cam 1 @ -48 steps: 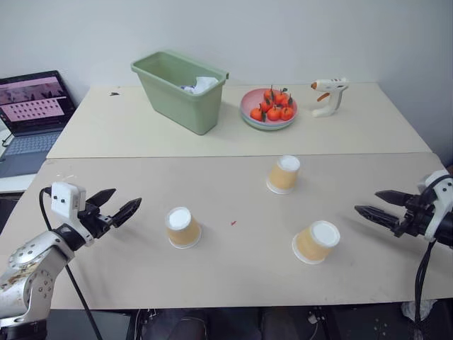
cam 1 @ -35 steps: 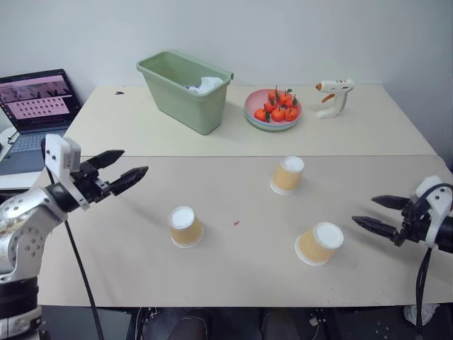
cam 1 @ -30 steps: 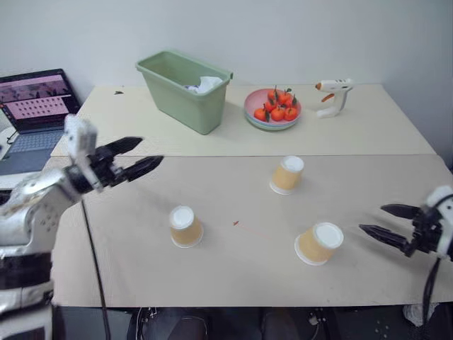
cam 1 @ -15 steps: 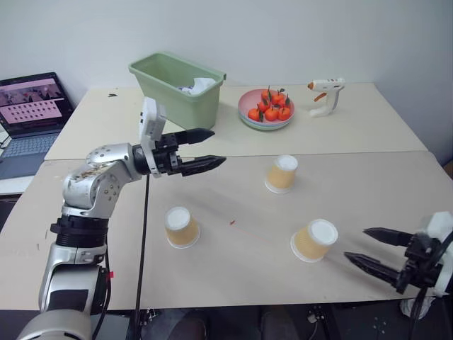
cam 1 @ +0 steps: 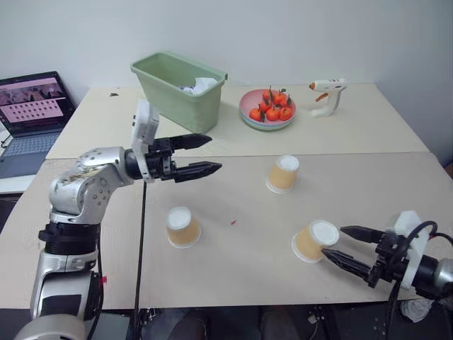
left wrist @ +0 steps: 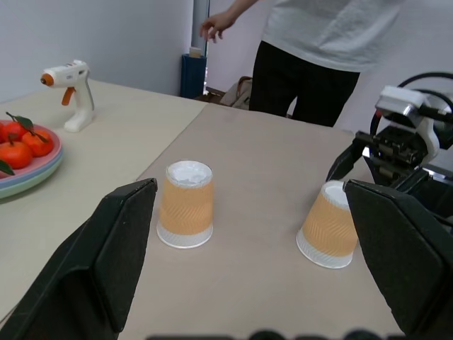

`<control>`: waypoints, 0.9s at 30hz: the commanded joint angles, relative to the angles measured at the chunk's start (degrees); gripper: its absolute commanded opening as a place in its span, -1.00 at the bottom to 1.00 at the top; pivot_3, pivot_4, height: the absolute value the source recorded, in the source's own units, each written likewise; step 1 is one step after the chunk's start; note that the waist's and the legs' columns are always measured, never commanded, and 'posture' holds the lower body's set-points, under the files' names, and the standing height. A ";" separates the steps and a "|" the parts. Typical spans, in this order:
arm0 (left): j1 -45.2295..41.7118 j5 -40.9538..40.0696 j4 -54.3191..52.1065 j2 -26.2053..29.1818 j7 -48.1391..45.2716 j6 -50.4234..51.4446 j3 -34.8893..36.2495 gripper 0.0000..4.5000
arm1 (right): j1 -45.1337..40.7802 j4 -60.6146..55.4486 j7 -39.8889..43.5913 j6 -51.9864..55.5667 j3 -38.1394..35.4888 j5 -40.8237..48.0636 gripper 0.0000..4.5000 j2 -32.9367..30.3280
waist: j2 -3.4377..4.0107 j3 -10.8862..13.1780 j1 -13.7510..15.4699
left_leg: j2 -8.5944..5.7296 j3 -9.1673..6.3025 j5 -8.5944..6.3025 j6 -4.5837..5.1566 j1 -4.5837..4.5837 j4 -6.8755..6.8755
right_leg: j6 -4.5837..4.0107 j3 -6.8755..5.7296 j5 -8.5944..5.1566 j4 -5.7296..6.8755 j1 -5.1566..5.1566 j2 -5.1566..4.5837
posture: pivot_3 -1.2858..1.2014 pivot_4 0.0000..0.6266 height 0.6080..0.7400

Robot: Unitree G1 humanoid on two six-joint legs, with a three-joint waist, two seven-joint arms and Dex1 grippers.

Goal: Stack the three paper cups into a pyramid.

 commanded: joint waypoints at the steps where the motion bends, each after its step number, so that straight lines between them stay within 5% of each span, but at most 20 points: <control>1: 0.60 -2.07 -3.21 1.37 0.76 1.63 2.56 1.00 | -2.33 0.72 -0.09 -2.63 2.71 -0.83 0.99 0.41 | 0.00 0.00 -0.02 | 0.00 0.00 0.00 0.00 0.01 0.00 | 0.00 0.00 0.00 0.00 0.00 0.00 | 0.03 -0.52 0.78; 4: 1.79 -2.30 -4.34 2.04 1.19 2.26 3.10 1.00 | -4.61 2.58 0.23 -4.33 5.81 -2.25 0.99 0.63 | 0.00 0.00 -0.01 | 0.00 0.00 0.00 0.00 0.01 0.00 | 0.00 0.01 0.00 0.00 0.00 0.00 | 0.03 -0.52 0.78; 11: 5.91 -4.03 -8.82 5.58 -0.42 4.33 3.67 1.00 | -9.92 7.50 0.64 -5.90 10.04 -3.35 0.19 0.89 | 0.00 -0.01 -0.06 | 0.01 0.00 0.01 -0.02 0.02 0.02 | -0.02 0.02 0.01 0.00 -0.02 0.02 | 0.03 -0.52 0.78; 27: 16.16 -2.15 -10.97 14.19 -0.63 2.50 9.85 1.00 | -46.99 27.80 8.32 -8.94 30.70 -8.67 0.17 9.36 | -0.04 0.00 -1.04 | 0.11 0.06 0.07 -0.12 0.05 0.01 | -0.13 0.09 0.11 0.02 -0.14 0.14 | 0.03 -0.52 0.78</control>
